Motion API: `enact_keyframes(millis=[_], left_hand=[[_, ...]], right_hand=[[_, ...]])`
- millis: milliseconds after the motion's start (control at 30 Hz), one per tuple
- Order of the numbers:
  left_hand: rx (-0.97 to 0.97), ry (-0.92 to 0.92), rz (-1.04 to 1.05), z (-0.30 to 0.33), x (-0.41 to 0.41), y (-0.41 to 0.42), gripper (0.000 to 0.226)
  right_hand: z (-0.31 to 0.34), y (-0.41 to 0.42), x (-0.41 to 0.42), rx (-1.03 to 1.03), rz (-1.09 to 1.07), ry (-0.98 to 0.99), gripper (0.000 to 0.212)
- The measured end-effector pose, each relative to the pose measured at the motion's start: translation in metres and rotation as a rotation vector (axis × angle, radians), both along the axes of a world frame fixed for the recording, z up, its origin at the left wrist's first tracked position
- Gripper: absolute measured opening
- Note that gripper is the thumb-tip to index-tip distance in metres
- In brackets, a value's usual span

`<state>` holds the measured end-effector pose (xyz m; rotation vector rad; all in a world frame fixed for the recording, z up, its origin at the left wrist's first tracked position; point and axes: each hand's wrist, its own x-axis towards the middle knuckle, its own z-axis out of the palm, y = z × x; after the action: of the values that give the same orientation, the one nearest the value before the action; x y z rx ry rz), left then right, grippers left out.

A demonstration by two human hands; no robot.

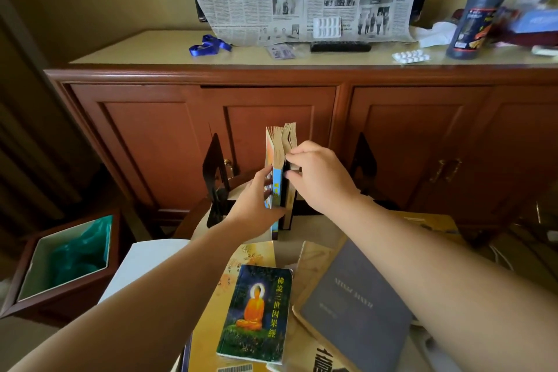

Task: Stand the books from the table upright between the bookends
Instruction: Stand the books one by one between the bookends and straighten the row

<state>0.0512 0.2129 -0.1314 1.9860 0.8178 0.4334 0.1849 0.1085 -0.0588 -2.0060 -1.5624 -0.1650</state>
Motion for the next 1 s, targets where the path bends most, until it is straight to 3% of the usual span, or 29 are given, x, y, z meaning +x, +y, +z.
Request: enact_keyframes(millis=[300,667,900,1000], left_hand=[[0.063,0.100,0.007,-0.004,-0.004,-0.005,0.098],[0.034,0.093,-0.004,-0.009,0.000,0.000,0.097],[-0.015,0.115,-0.008,-0.019,0.002,-0.010,0.066],[-0.054,0.146,-0.012,-0.016,-0.005,-0.011,0.071]], right_hand=[[0.002,0.000,-0.024,0.004,-0.174,0.009,0.023],[0.009,-0.002,-0.020,-0.084,-0.133,-0.004,0.018],[-0.006,-0.019,-0.017,-0.055,0.032,-0.048,0.058],[-0.007,-0.026,-0.016,-0.106,0.024,-0.115,0.062]])
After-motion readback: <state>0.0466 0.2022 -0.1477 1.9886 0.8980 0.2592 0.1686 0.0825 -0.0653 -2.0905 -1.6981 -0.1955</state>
